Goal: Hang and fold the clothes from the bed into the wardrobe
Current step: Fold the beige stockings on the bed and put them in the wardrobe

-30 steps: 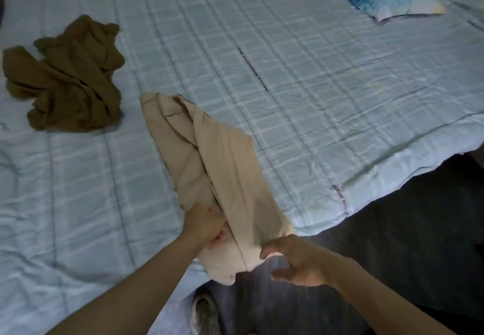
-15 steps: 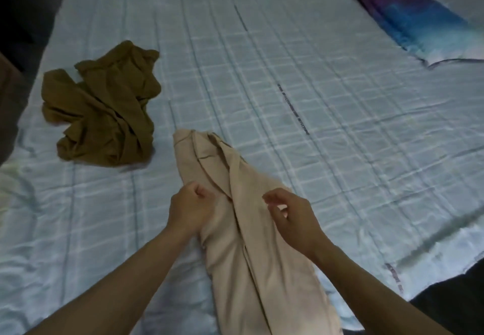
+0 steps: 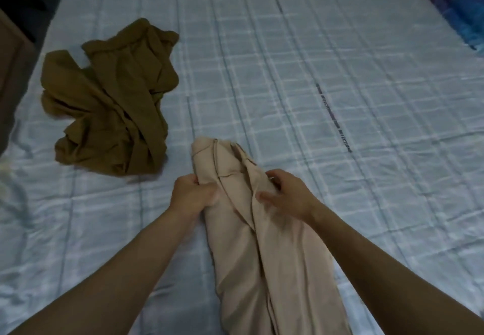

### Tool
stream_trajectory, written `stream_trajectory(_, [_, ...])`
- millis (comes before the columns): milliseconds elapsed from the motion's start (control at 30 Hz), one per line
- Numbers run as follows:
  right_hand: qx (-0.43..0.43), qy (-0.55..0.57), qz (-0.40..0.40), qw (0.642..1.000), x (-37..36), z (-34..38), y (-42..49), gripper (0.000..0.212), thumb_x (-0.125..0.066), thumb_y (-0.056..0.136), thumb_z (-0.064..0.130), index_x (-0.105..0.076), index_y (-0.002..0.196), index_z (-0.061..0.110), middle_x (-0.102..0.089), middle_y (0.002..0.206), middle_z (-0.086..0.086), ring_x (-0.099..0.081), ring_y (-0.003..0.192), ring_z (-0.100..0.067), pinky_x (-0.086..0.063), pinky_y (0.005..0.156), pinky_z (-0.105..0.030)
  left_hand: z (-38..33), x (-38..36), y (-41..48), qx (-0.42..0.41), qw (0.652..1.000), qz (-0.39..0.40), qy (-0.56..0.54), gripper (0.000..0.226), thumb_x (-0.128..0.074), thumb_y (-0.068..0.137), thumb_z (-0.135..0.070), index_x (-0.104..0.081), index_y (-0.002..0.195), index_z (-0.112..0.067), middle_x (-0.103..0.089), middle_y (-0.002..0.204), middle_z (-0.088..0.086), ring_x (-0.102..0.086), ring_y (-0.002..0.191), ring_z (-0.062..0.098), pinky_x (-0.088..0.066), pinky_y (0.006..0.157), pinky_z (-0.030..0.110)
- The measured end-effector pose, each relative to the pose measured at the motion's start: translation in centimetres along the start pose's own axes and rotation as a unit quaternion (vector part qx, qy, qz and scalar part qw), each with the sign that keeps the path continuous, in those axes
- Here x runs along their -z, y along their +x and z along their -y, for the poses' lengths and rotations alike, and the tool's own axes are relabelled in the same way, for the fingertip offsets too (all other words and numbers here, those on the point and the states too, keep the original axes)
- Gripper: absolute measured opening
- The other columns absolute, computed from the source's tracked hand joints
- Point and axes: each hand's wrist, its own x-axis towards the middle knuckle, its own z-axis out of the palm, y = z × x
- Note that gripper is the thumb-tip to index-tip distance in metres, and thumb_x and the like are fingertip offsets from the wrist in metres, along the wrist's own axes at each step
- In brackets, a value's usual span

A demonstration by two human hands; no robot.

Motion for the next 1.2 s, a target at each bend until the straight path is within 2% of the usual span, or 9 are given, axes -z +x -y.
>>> stream_trajectory(133, [-0.010,-0.014,0.069,0.997,-0.4,0.8,2.2,0.043,-0.083,0.076,0.032,-0.063,0.109,0.013,-0.068,0.101,-0.001,-0.066,0.090,-0.018,-0.055,0.076,-0.032,0.0,-1.0,0.9,-0.029,0.999,0.007,0.022,0.037,-0.080,0.068,-0.034,-0.073,0.097,-0.013,-0.075,0.092,0.005,-0.071,0.089,0.024,-0.059,0.084,0.049])
stream_trajectory(200, [0.006,-0.035,0.083,0.996,-0.3,1.1,2.7,0.037,-0.082,0.077,0.030,-0.065,0.100,0.007,-0.069,0.094,-0.006,-0.066,0.086,-0.020,-0.053,0.075,-0.037,-0.1,-1.3,1.4,-0.057,0.997,-0.011,0.041,0.024,-0.079,0.078,-0.033,-0.073,0.093,-0.015,-0.075,0.088,0.002,-0.071,0.085,0.021,-0.060,0.079,0.048])
stream_trajectory(333, [0.051,0.060,0.005,0.997,2.1,1.7,3.1,0.030,-0.081,0.077,0.018,-0.053,0.073,0.007,-0.050,0.067,0.000,-0.045,0.062,-0.012,-0.035,0.058,-0.030,-2.5,-1.6,2.3,-0.153,0.987,-0.034,0.024,0.003,-0.075,0.084,-0.027,-0.073,0.082,-0.028,-0.074,0.076,-0.013,-0.067,0.069,0.001,-0.054,0.059,0.026])
stream_trajectory(467, [0.116,0.078,-0.105,0.985,7.4,5.3,5.5,0.032,-0.078,0.076,0.013,-0.048,0.067,0.019,-0.048,0.063,0.007,-0.043,0.060,-0.008,-0.032,0.054,-0.025,-8.6,-2.1,3.9,-0.191,0.979,-0.058,-0.048,0.007,-0.074,0.085,-0.022,-0.073,0.085,-0.029,-0.075,0.082,-0.009,-0.069,0.078,0.008,-0.058,0.067,0.034])
stream_trajectory(633, [0.171,0.090,-0.205,0.959,13.0,10.0,11.0,0.024,-0.076,0.074,0.014,-0.053,0.078,0.010,-0.053,0.069,0.004,-0.046,0.061,-0.008,-0.035,0.052,-0.018,-17.0,-2.7,7.0,-0.237,0.966,-0.069,-0.075,0.014,-0.071,0.082,-0.021,-0.070,0.083,-0.035,-0.074,0.085,-0.008,-0.070,0.085,0.014,-0.060,0.079,0.038])
stream_trajectory(733, [0.147,0.058,-0.182,0.971,13.0,9.6,13.2,0.026,-0.076,0.075,0.014,-0.052,0.082,0.009,-0.056,0.077,-0.003,-0.052,0.071,-0.017,-0.037,0.058,-0.028,-18.4,-3.3,8.6,-0.239,0.966,-0.074,-0.060,0.016,-0.068,0.083,-0.012,-0.071,0.090,-0.026,-0.073,0.090,-0.002,-0.070,0.088,0.017,-0.060,0.084,0.044])
stream_trajectory(833, [0.124,0.067,-0.140,0.980,12.2,7.7,13.9,0.028,-0.078,0.076,0.015,-0.056,0.090,0.004,-0.063,0.086,-0.008,-0.060,0.081,-0.027,-0.049,0.067,-0.036,-17.3,-4.0,9.1,-0.223,0.971,-0.069,-0.043,0.025,-0.067,0.083,-0.009,-0.069,0.084,-0.034,-0.072,0.082,-0.011,-0.069,0.078,0.005,-0.061,0.080,0.036])
stream_trajectory(1000, [0.148,0.113,-0.107,0.977,12.3,6.3,13.8,0.022,-0.072,0.079,0.008,-0.061,0.097,0.002,-0.066,0.094,-0.017,-0.063,0.088,-0.034,-0.053,0.082,-0.052,-16.3,-4.7,8.6,-0.200,0.974,-0.028,-0.104,0.020,-0.079,0.076,-0.010,-0.072,0.088,-0.025,-0.076,0.083,-0.008,-0.072,0.080,0.009,-0.061,0.069,0.028])
stream_trajectory(1200, [0.205,0.108,-0.124,0.965,14.1,6.1,11.8,0.019,-0.069,0.077,0.000,-0.058,0.091,0.002,-0.056,0.078,-0.004,-0.050,0.071,-0.015,-0.043,0.067,-0.035,-17.8,-4.3,6.1,-0.253,0.959,0.012,-0.128,0.025,-0.077,0.076,-0.016,-0.073,0.101,-0.020,-0.076,0.102,0.004,-0.070,0.101,0.025,-0.059,0.087,0.039])
